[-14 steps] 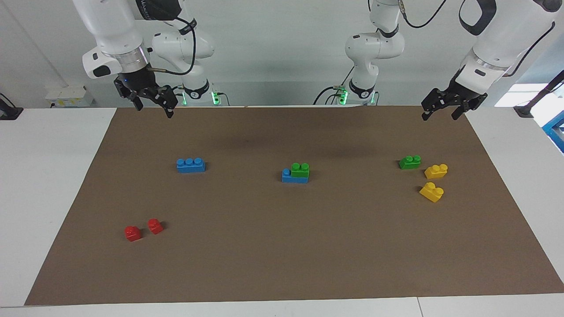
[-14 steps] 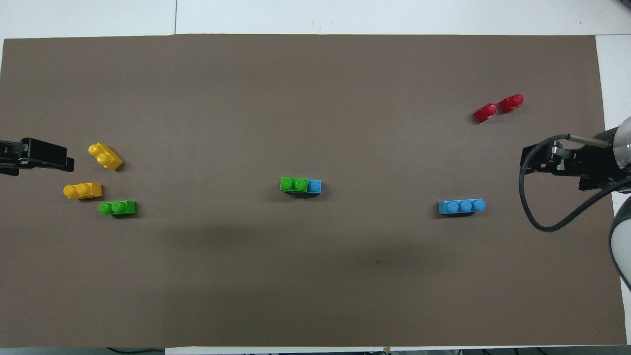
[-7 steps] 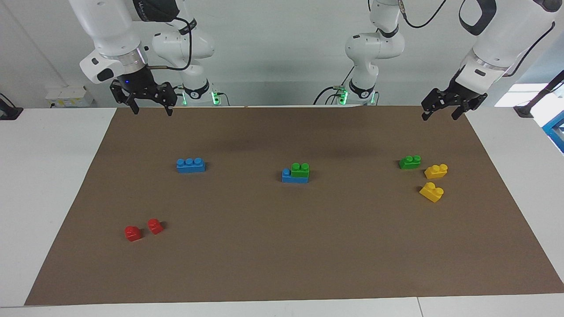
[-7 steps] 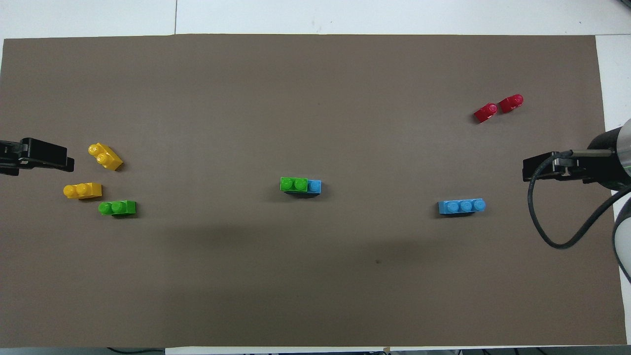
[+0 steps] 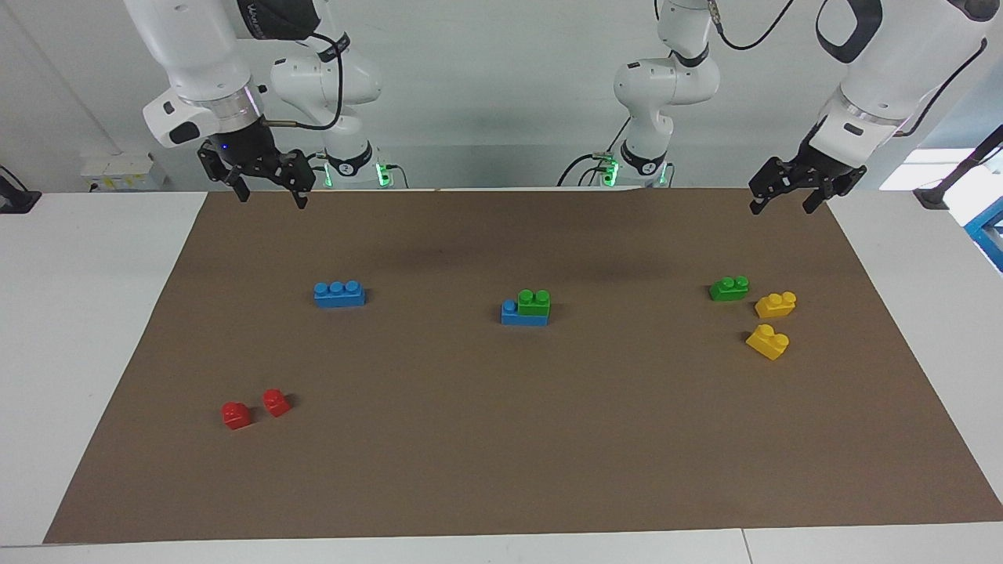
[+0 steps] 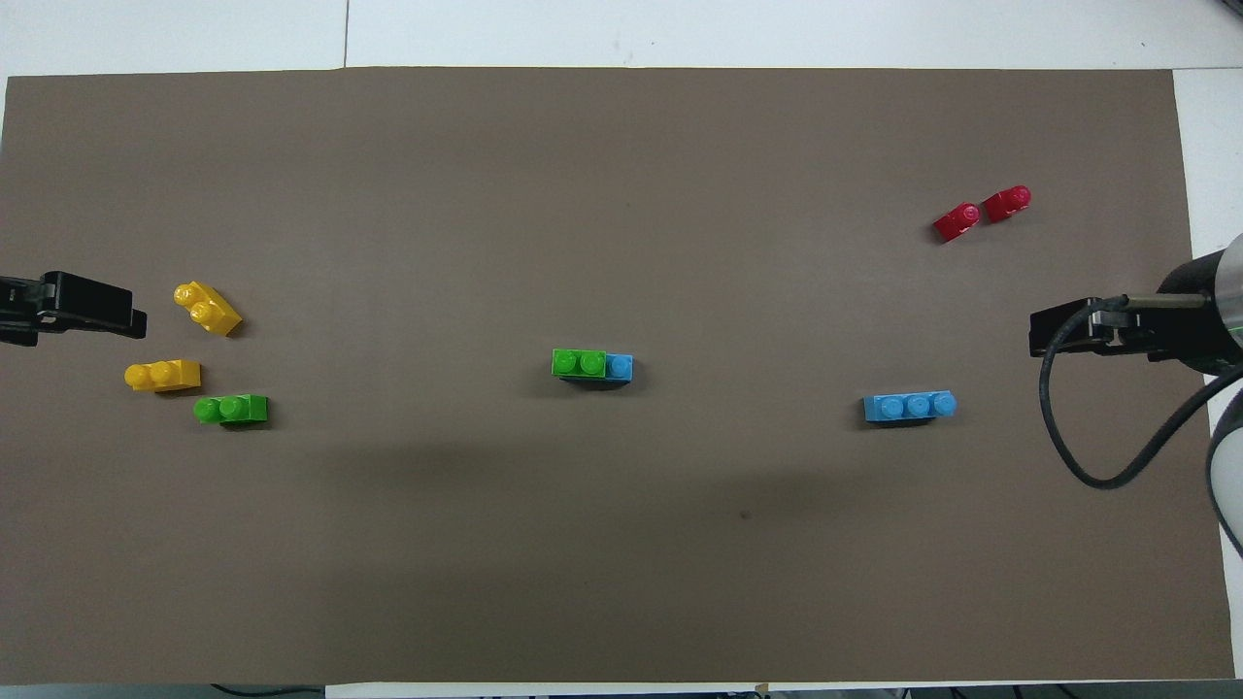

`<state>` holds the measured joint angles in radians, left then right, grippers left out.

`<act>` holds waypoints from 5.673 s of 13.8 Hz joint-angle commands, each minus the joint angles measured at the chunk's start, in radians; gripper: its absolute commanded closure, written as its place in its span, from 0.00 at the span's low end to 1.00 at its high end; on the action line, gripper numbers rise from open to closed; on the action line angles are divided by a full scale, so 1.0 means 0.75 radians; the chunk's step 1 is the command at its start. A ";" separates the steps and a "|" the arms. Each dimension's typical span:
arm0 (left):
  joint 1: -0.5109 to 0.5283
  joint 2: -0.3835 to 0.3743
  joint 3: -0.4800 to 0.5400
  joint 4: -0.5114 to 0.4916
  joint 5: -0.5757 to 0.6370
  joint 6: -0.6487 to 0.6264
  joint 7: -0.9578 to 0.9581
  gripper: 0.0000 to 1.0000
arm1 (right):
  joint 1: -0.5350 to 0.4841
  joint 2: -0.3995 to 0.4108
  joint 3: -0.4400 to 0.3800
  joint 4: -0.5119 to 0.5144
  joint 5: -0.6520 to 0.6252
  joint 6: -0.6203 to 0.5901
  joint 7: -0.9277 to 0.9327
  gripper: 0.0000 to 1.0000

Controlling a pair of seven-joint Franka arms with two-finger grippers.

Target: Remove green block with left arm and hold with right

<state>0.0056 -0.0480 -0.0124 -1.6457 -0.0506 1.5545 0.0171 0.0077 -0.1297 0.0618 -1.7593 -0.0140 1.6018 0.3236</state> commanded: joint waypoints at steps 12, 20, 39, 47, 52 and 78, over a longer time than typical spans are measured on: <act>-0.289 -0.101 -0.008 -0.231 0.020 0.179 -1.359 0.00 | 0.235 0.175 0.010 -0.176 0.501 0.369 1.577 0.05; -0.523 -0.136 -0.008 -0.397 0.020 0.402 -2.272 0.00 | 0.384 0.324 0.010 -0.244 0.812 0.717 1.787 0.04; -0.772 0.262 -0.012 -0.460 0.006 0.905 -3.023 0.00 | 0.601 0.529 0.012 -0.452 1.000 1.239 1.661 0.03; -0.815 0.328 -0.012 -0.471 0.004 0.981 -3.082 0.00 | 0.669 0.629 0.012 -0.418 1.139 1.376 1.538 0.03; -0.856 0.379 -0.010 -0.471 0.004 1.016 -3.111 0.00 | 0.697 0.680 0.012 -0.409 1.142 1.464 1.522 0.03; -0.873 0.385 -0.010 -0.477 0.008 1.018 -3.050 1.00 | 0.687 0.680 0.012 -0.420 1.146 1.462 1.346 1.00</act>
<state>-0.6267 0.2467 -0.0366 -1.9880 -0.0479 2.3034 -2.2721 0.5309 0.3668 0.0709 -2.0769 0.8095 2.6883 1.3752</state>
